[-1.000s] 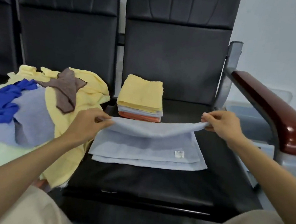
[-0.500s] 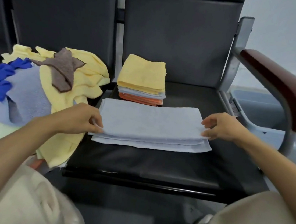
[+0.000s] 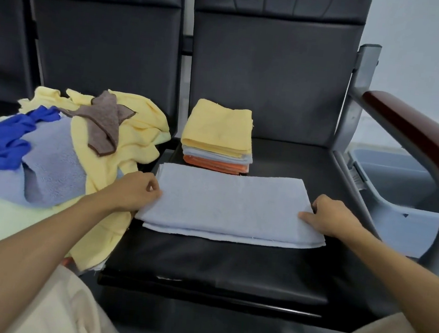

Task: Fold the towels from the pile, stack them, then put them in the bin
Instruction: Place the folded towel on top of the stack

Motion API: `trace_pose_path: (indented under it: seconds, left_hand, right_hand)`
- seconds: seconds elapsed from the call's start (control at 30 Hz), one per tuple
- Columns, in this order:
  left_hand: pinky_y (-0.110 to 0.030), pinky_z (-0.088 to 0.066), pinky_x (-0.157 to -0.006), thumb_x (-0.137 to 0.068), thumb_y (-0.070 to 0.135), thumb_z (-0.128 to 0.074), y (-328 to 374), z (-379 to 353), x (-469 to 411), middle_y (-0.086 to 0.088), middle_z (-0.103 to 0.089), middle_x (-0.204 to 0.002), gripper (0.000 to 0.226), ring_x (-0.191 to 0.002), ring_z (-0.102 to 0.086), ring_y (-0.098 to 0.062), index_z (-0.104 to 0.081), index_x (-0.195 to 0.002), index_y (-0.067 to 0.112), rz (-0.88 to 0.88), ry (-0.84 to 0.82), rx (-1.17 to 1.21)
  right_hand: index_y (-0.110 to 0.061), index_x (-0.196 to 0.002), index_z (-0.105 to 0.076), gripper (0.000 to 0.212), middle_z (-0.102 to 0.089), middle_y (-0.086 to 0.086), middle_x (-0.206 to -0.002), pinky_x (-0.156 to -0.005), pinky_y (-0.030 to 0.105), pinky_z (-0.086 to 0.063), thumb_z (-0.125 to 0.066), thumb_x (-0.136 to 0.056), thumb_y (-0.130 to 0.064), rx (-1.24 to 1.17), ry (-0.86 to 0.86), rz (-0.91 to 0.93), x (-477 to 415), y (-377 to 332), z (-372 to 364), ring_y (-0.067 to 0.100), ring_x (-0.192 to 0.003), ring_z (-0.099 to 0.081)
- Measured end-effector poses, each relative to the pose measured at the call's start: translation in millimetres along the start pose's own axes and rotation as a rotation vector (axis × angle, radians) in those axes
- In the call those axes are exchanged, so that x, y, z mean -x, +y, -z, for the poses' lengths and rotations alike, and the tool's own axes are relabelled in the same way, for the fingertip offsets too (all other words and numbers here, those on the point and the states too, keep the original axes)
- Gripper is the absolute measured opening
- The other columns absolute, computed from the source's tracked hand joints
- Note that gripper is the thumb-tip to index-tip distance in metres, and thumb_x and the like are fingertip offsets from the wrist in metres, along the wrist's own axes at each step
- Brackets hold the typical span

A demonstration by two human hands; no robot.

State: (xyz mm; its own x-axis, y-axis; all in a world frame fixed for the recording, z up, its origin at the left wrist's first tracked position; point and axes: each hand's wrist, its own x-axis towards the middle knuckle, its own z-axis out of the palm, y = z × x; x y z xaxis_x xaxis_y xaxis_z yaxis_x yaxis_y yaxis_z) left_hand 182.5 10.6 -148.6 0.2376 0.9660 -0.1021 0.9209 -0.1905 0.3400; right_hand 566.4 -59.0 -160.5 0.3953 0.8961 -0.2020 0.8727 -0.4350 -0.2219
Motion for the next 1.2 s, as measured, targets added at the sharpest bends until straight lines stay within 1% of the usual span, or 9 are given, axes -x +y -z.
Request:
trace_pose_path:
  seconds: [0.13,0.23,0.4,0.57,0.63,0.73,0.9,1.03,1.2]
  left_hand:
    - [-0.023,-0.033,-0.053,-0.092,0.042,-0.059,9,-4,-11,-0.004,-0.052,-0.099,0.055,-0.083,-0.05,-0.016,-0.043,-0.124,0.001,0.196,-0.056,0.013]
    - [-0.025,-0.036,-0.062,-0.087,0.046,-0.065,17,-8,-17,-0.009,-0.053,-0.113,0.068,-0.093,-0.052,-0.019,-0.039,-0.128,-0.002,0.253,-0.127,-0.027]
    - [-0.024,-0.037,-0.06,-0.086,0.038,-0.069,29,-10,-23,-0.001,-0.051,-0.091,0.045,-0.089,-0.05,-0.018,-0.05,-0.109,0.005,0.264,-0.195,-0.013]
    - [-0.029,-0.042,-0.082,-0.094,0.029,-0.056,32,-14,-20,-0.01,-0.058,-0.121,0.032,-0.107,-0.056,-0.025,-0.055,-0.116,0.004,0.225,-0.153,-0.007]
    - [-0.029,-0.041,-0.087,-0.098,0.022,-0.05,37,-14,-16,-0.007,-0.055,-0.126,0.034,-0.112,-0.053,-0.024,-0.052,-0.128,0.006,0.159,-0.063,0.164]
    - [-0.04,-0.047,-0.091,-0.098,0.015,-0.049,46,-14,-12,-0.009,-0.064,-0.116,0.022,-0.106,-0.06,-0.026,-0.062,-0.115,0.009,0.139,0.026,0.593]
    - [-0.031,-0.053,-0.062,-0.095,0.023,-0.059,71,-8,-10,-0.014,-0.069,-0.099,0.028,-0.082,-0.065,-0.023,-0.061,-0.111,0.001,0.339,-0.074,1.161]
    - [-0.038,-0.05,-0.094,-0.094,0.035,-0.059,106,-4,-21,-0.016,-0.065,-0.116,0.038,-0.107,-0.063,-0.024,-0.059,-0.118,0.005,0.334,-0.065,1.235]
    - [-0.035,-0.047,-0.092,-0.097,0.032,-0.053,174,-16,-31,-0.007,-0.061,-0.107,0.03,-0.104,-0.059,-0.021,-0.054,-0.117,0.009,0.249,-0.119,1.084]
  right_hand:
    - [-0.012,-0.109,-0.051,0.041,-0.058,0.008,-0.11,-0.073,0.035,-0.046,-0.063,-0.087,-0.045,0.038,-0.011,0.017,-1,-7,-7,0.027,-0.095,-0.058]
    - [-0.012,-0.083,-0.052,0.033,-0.06,0.008,-0.094,-0.061,0.032,-0.043,-0.07,-0.08,-0.041,-0.024,-0.046,0.001,-6,-8,-5,0.025,-0.084,-0.06]
    - [-0.005,-0.082,-0.06,0.026,-0.062,0.007,-0.083,-0.058,0.03,-0.054,-0.079,-0.075,-0.021,-0.218,-0.239,-0.051,-1,-4,7,0.023,-0.077,-0.061]
    - [-0.003,-0.089,-0.067,0.012,-0.069,0.008,-0.09,-0.069,0.034,-0.057,-0.075,-0.08,-0.006,-0.448,-0.358,-0.043,12,4,14,0.024,-0.088,-0.066]
    - [-0.003,-0.092,-0.066,0.012,-0.07,0.01,-0.091,-0.069,0.036,-0.058,-0.073,-0.082,-0.005,-0.535,-0.374,-0.04,14,5,14,0.026,-0.087,-0.067]
    - [0.0,-0.099,-0.062,0.017,-0.067,0.012,-0.09,-0.064,0.036,-0.056,-0.063,-0.093,-0.016,-0.611,-0.36,-0.069,13,6,11,0.026,-0.078,-0.065]
    - [0.003,-0.108,-0.058,0.027,-0.064,0.014,-0.086,-0.055,0.033,-0.055,-0.054,-0.098,-0.021,-0.724,-0.316,-0.139,7,17,6,0.024,-0.069,-0.062]
    - [0.006,-0.107,-0.061,0.022,-0.07,0.017,-0.091,-0.063,0.036,-0.058,-0.061,-0.093,-0.01,-0.824,-0.399,-0.117,-1,24,9,0.027,-0.074,-0.068]
    - [0.007,-0.117,-0.057,0.029,-0.072,0.02,-0.103,-0.067,0.039,-0.059,-0.061,-0.092,-0.009,-0.931,-0.443,-0.103,-9,31,10,0.031,-0.084,-0.072]
